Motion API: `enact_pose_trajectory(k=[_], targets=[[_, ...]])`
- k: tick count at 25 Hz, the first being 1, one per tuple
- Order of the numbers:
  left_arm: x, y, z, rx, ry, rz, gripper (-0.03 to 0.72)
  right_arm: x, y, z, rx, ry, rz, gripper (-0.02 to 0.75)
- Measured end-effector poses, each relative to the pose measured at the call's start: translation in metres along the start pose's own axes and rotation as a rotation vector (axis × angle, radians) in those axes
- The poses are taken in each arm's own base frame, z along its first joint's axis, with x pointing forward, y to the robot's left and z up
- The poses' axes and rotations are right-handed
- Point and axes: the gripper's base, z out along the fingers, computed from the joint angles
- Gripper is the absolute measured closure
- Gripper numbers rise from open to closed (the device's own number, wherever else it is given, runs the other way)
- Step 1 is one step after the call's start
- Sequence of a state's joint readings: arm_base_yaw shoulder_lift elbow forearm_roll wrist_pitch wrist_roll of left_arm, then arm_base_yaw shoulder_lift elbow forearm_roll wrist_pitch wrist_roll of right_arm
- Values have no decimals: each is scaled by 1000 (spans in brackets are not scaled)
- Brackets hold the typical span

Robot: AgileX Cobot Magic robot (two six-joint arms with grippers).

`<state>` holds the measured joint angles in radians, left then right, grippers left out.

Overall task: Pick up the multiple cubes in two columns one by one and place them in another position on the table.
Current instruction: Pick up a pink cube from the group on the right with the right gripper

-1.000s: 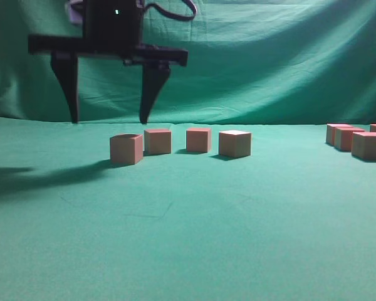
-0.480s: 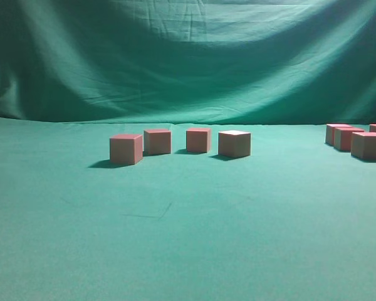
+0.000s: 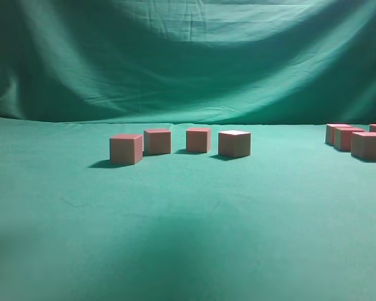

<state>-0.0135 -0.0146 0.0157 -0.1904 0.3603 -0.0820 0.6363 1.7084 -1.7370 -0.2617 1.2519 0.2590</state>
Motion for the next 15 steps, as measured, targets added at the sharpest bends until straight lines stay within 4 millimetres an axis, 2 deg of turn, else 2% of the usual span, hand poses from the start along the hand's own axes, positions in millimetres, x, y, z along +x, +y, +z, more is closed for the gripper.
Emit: enact_pose_trajectory(k=[5,8,12,15], targets=[[0,0,0,0,0,0,688,38,-58,39,102,185,154,161],[0,0,0,0,0,0,688,62,-81,63,144,289,232,161],[0,0,0,0,0,0,688,87,-96,92,127,318,310,161],[0,0,0,0,0,0,688,93,-99,106,79,272,361,161]])
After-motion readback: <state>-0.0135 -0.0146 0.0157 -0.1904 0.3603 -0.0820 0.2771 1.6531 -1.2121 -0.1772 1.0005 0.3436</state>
